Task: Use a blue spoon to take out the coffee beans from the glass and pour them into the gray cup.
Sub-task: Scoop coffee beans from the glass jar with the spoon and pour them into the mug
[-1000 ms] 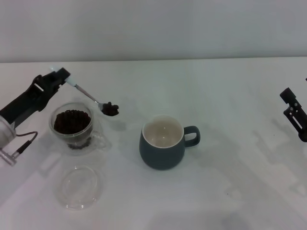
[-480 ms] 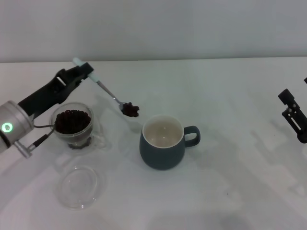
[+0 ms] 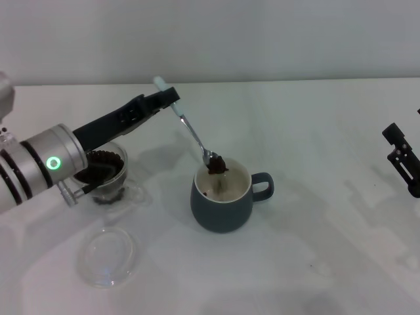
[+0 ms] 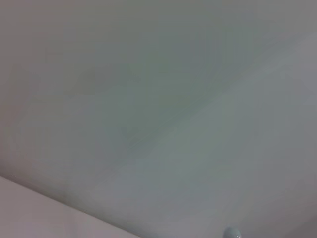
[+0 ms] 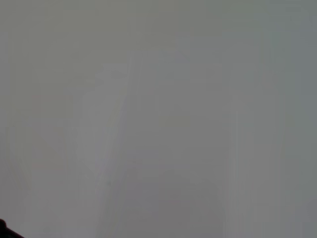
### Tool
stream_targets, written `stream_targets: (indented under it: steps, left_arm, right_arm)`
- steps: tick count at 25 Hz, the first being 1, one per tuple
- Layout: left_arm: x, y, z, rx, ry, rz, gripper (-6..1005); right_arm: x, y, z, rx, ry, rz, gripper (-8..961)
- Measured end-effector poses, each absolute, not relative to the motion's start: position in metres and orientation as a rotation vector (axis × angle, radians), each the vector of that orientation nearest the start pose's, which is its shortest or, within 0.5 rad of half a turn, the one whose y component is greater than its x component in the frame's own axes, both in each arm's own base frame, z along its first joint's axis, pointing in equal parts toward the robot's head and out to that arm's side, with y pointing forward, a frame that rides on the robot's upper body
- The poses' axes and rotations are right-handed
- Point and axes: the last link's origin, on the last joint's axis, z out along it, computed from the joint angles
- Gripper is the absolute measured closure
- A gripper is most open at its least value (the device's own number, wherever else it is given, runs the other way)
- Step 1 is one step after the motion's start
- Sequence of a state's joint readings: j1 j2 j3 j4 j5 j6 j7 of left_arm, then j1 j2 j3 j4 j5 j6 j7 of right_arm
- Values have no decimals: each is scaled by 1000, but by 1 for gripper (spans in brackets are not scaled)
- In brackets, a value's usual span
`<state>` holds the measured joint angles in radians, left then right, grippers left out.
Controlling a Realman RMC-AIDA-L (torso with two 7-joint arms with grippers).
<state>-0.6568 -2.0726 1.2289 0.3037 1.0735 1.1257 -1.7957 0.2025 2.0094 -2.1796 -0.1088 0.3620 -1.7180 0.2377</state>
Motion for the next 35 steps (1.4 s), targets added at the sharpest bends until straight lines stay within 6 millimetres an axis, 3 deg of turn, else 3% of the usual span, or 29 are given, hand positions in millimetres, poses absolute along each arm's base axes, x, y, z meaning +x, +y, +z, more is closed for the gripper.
stream_targets:
  steps: [21, 35]
  left_arm:
    - [-177, 395, -67, -2534, -1045, -895, 875]
    - [-160, 404, -56, -2542, -1015, -924, 876]
  right_arm:
    - [331, 225, 16, -1762, 207, 958, 303]
    - [331, 225, 14, -1774, 210, 954, 302]
